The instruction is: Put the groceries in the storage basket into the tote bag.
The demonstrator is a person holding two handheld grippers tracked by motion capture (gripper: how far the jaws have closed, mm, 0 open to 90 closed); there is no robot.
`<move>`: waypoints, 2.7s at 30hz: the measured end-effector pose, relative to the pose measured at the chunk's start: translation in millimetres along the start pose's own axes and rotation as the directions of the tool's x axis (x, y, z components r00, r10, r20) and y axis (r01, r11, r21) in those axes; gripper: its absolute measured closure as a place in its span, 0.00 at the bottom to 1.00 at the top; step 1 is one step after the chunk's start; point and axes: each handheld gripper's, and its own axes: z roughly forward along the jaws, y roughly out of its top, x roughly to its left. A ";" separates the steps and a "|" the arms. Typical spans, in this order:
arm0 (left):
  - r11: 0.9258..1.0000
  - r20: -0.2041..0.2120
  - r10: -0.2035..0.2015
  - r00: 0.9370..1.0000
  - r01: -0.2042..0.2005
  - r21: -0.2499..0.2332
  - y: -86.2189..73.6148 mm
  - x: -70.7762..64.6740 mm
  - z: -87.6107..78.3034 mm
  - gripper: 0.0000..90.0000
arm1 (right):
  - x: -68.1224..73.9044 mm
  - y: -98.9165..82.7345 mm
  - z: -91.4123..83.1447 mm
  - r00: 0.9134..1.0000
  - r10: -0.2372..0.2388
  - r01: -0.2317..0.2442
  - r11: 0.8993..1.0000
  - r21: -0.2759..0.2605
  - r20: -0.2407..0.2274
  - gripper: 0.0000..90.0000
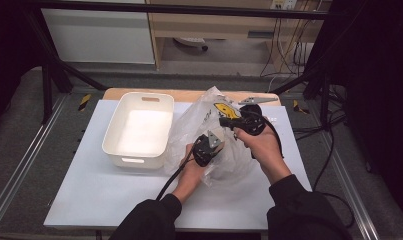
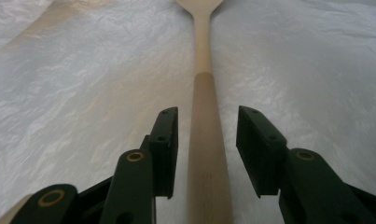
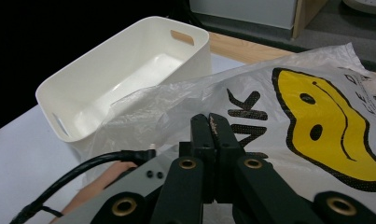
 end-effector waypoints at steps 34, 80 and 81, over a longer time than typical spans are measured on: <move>0.976 0.085 -0.143 0.986 0.154 -0.151 -15.8 24.8 -139.0 0.28 | 4.2 -63.3 23.7 1.000 0.015 -0.015 0.999 0.051 0.006 1.00; 0.963 -0.098 -0.232 0.968 0.215 -0.166 -52.4 97.8 -199.1 0.11 | 11.6 -125.9 40.0 0.996 -0.024 0.010 0.987 0.162 0.081 0.80; 0.962 -0.097 -0.236 0.967 0.219 -0.166 -53.4 98.5 -198.7 0.11 | 11.9 -126.3 38.7 0.996 -0.020 0.006 0.987 0.159 0.085 0.76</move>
